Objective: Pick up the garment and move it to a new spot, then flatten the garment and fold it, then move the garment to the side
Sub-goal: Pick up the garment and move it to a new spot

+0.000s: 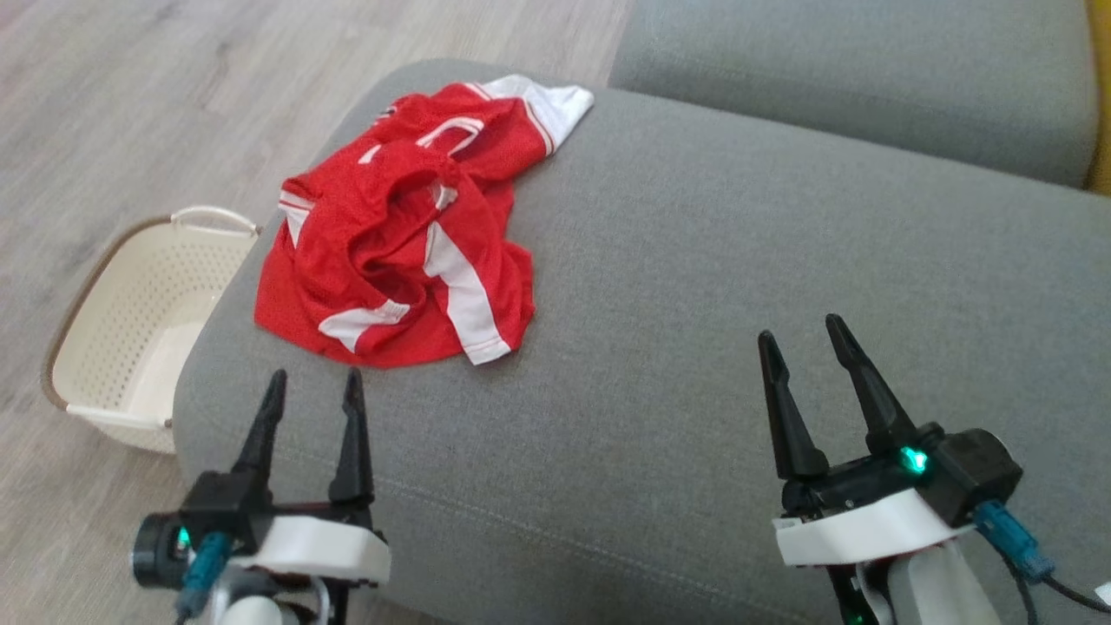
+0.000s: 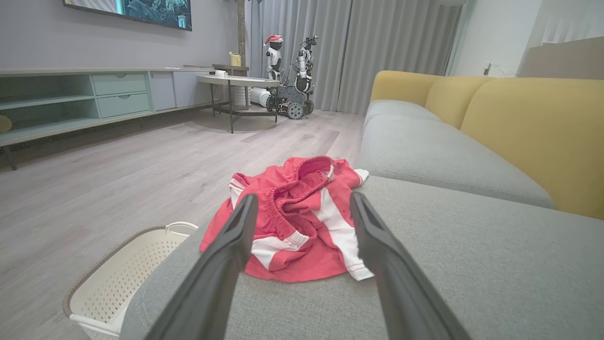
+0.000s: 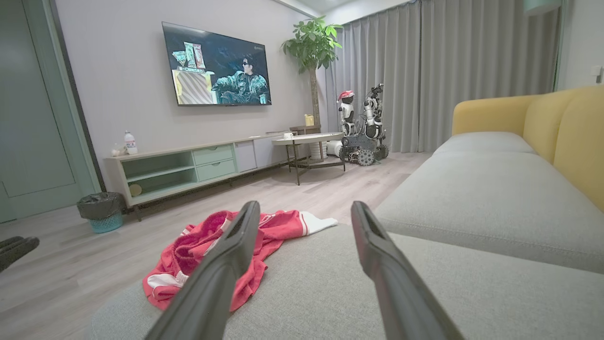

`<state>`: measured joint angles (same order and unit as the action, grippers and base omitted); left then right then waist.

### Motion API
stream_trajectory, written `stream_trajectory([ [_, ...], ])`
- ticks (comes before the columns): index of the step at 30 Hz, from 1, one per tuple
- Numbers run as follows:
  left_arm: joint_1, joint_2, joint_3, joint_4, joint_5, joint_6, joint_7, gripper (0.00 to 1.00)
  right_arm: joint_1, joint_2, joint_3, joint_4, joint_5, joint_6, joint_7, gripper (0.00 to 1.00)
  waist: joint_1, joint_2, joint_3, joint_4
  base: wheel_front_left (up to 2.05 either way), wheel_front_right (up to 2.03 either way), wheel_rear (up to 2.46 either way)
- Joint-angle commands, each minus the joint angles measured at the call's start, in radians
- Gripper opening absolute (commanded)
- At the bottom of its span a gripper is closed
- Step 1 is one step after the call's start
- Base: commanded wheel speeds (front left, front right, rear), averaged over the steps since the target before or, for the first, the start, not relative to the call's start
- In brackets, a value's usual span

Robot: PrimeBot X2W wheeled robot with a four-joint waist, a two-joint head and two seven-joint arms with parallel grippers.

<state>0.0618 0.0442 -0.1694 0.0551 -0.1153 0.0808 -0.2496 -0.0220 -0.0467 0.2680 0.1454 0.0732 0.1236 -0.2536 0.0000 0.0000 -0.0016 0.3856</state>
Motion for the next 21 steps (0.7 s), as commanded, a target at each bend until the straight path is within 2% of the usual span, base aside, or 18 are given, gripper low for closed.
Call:
stream_trajectory([
  [1, -0.066, 0.006, 0.051, -0.039, 0.011, -0.006, -0.012, 1.0, -0.039, -0.004, 0.027, -0.028, -0.014, 0.007, -0.008, 1.0, 0.0, 0.0, 0.034, 0.003, 0.0, 0.0, 0.0],
  [5, -0.152, 0.012, 0.105, -0.051, 0.022, -0.034, -0.012, 1.0, -0.065, -0.004, 0.023, -0.02, -0.038, 0.007, -0.008, 1.0, 0.0, 0.0, 0.094, -0.006, 0.0, 0.0, 0.0],
  [10, -0.31, 0.047, 0.169, 0.033, -0.011, -0.121, -0.012, 1.0, -0.102, -0.005, 0.008, -0.01, -0.082, 0.007, -0.008, 1.0, 0.0, 0.0, 0.181, -0.022, 0.0, 0.0, 0.0],
  [11, -0.31, 0.047, 0.169, 0.033, -0.011, -0.121, -0.012, 1.0, -0.102, -0.005, 0.008, -0.01, -0.082, 0.007, -0.008, 1.0, 0.0, 0.0, 0.181, -0.022, 0.0, 0.0, 0.0],
  [15, -0.486, 0.108, 0.172, 0.211, -0.029, -0.173, -0.007, 1.0, -0.131, -0.03, 0.003, -0.011, -0.105, 0.007, -0.008, 1.0, 0.0, 0.0, 0.25, -0.031, 0.0, 0.0, 0.0],
  [21, -0.762, 0.194, 0.093, 0.448, -0.117, -0.209, 0.16, 1.0, -0.179, -0.076, -0.008, -0.021, -0.131, 0.007, -0.008, 1.0, 0.0, 0.0, 0.356, -0.044, 0.0, 0.0, 0.0],
])
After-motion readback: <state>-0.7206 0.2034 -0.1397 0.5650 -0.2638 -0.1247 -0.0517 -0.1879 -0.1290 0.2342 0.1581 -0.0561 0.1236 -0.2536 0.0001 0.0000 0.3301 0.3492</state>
